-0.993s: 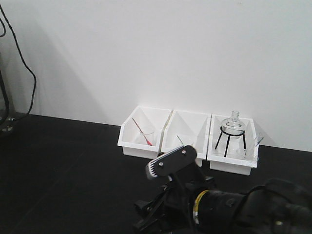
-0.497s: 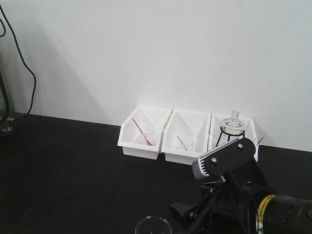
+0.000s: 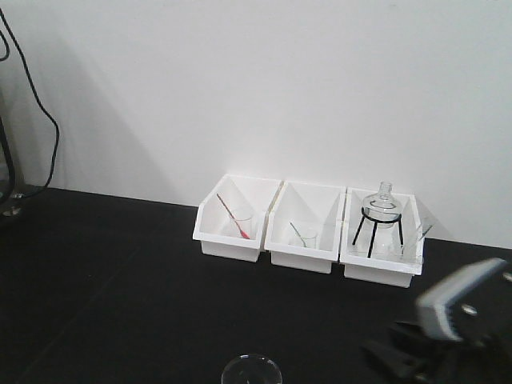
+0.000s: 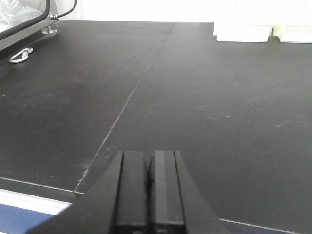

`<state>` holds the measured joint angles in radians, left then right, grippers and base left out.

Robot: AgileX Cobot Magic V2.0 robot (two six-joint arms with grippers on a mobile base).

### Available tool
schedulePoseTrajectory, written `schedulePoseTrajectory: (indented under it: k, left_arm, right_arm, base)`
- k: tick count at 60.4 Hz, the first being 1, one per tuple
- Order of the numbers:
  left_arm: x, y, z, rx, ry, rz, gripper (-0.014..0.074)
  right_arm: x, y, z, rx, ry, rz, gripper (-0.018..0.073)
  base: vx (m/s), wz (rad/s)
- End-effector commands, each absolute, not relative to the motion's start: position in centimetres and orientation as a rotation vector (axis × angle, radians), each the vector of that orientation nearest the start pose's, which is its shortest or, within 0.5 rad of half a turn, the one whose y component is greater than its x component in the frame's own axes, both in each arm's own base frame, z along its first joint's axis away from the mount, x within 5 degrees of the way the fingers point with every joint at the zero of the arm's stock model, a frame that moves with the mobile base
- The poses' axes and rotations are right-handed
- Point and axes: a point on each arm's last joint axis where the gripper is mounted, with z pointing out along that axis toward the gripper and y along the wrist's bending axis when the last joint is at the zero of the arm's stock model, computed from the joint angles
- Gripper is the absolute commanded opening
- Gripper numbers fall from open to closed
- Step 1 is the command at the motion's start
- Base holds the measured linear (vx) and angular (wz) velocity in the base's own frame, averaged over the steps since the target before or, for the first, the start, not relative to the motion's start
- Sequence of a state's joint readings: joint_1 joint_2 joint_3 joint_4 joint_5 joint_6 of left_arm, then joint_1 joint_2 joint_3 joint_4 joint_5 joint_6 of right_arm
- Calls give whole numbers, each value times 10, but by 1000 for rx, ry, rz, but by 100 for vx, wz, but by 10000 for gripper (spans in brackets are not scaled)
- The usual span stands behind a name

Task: Grab transparent chemical and place on left bench

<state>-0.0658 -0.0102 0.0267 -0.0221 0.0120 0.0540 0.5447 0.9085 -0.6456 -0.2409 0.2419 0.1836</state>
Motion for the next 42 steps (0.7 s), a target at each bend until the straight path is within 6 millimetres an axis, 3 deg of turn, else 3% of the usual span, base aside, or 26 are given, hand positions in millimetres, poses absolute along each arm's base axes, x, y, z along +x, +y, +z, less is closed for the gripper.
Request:
schedulePoseTrajectory:
  k: [1,6,10,18,28,42]
  left_arm:
    - [55,-4,206,64,1429,-35,-3]
    - [55,-4,206,64,1429,-35,-3]
    - [55,-4,206,64,1429,-35,-3]
    - [55,-4,206,64,1429,-35,-3]
    - [55,-4,206,64,1429,-35,-3]
    - [55,-4,206,64,1429,-35,-3]
  right_arm:
    - [150,67,311,-410,1757,260,138]
    - [122,34,294,-263,1685,172,37]
    - [105,20,278,-192,1675,114,-13]
    - [79,9,239,-69,1676,105,-10]
    - [61,7,195,-74,1609,109,-7]
    - [56,5,190,-130,1618,28,-7]
  base:
    - [0,0]
    - [0,0]
    - [0,0]
    - [0,0]
    - [0,0]
    - [0,0]
